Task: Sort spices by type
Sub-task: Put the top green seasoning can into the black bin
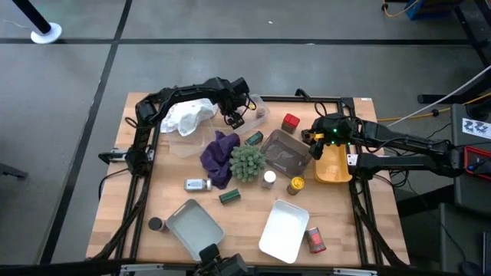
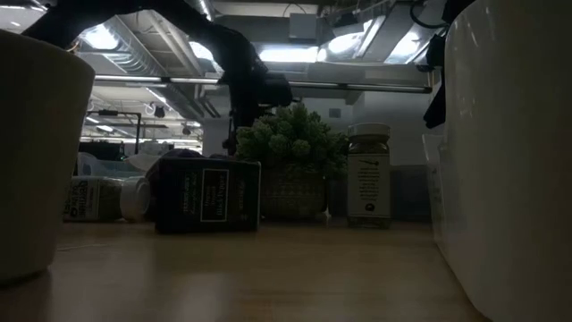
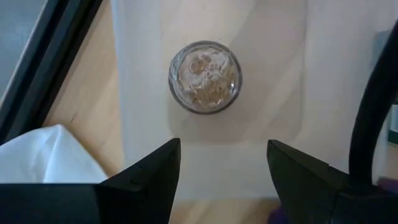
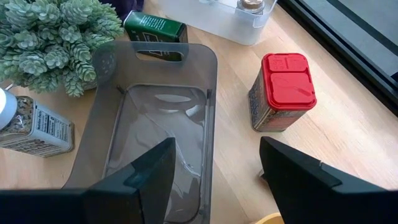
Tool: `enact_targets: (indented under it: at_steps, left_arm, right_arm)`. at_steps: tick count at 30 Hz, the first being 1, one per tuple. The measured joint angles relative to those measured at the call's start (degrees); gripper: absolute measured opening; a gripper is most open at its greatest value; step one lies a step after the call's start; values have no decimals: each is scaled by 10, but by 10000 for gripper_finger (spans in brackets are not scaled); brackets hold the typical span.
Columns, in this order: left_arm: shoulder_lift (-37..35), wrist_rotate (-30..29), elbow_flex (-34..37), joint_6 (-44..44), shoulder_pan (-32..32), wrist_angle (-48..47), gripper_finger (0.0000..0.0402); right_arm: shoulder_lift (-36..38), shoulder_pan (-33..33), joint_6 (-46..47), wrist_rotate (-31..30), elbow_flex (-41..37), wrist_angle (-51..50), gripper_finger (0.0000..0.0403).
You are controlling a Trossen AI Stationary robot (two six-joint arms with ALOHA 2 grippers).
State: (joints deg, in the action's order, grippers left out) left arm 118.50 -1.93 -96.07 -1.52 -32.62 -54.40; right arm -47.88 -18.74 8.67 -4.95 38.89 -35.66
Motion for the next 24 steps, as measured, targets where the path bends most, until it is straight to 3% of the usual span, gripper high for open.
enact_targets:
  at_steps: [11,24]
  left_arm:
    - [-1,1,-108,-4,20,-97,223]
    - [-1,3,-132,-4,160,-25,223]
  right_arm:
    - [0,0,0,0,0,0,234]
    - [0,0,0,0,0,0,234]
